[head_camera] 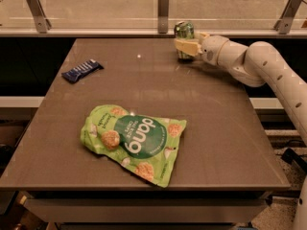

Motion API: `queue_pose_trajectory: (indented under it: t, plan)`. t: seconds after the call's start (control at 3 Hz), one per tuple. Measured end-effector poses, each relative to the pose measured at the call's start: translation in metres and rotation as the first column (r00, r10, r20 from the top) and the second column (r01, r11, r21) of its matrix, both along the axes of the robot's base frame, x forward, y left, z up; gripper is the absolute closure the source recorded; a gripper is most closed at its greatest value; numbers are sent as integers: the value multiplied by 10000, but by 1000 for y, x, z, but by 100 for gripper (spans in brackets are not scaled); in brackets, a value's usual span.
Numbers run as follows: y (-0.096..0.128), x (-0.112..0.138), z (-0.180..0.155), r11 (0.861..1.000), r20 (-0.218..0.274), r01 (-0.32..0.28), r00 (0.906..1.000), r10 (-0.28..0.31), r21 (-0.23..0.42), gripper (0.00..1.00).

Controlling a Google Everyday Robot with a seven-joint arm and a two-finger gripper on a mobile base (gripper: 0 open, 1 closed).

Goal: Place green can upright

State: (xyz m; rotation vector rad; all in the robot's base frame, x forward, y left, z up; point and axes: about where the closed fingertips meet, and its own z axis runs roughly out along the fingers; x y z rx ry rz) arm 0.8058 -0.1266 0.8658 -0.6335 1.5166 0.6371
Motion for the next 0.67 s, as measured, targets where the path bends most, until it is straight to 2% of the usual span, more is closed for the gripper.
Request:
queue_pose_trajectory:
  t: [0.67]
  plan:
    - [7,0,0,10000,-8,-87,10000,87,15,13]
